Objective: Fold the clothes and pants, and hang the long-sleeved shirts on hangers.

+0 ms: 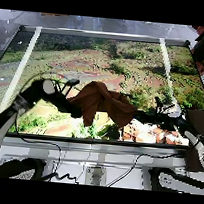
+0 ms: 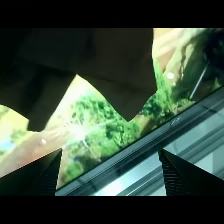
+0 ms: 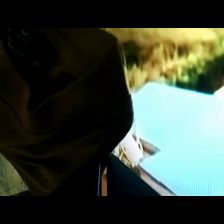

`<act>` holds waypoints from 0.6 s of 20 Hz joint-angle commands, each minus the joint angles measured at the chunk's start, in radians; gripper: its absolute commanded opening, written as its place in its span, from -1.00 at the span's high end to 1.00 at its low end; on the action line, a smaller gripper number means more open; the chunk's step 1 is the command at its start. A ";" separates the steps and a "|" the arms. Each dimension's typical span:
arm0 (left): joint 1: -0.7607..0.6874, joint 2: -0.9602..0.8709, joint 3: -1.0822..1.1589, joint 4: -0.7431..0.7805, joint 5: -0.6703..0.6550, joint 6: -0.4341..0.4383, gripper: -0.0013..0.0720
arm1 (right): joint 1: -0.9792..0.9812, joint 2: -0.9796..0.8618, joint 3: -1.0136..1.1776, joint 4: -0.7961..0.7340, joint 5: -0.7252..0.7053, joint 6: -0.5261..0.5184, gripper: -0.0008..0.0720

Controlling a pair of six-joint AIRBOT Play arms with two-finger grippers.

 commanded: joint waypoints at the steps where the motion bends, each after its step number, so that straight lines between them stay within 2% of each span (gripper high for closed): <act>1: 0.000 -0.007 -0.167 -0.125 0.227 -0.014 -0.92 | 0.001 0.012 0.019 -0.006 0.040 -0.015 0.94; 4: 0.000 -0.050 -0.185 -0.215 0.306 -0.013 -0.91 | 0.001 0.013 0.022 -0.011 0.040 -0.015 0.94; 7: -0.014 -0.111 -0.185 -0.319 0.312 0.002 -0.58 | 0.001 0.013 0.022 -0.014 0.041 -0.015 0.94; 8: -0.026 -0.120 -0.185 -0.349 0.325 0.039 -0.58 | 0.001 0.013 0.022 -0.018 0.041 -0.015 0.94; 10: -0.045 -0.122 -0.185 -0.375 0.374 0.050 -0.57 | 0.001 0.013 0.022 -0.035 0.040 -0.014 0.94; 12: -0.063 -0.125 -0.185 -0.378 0.426 0.050 -0.45 | 0.001 0.013 0.022 -0.053 0.041 -0.014 0.94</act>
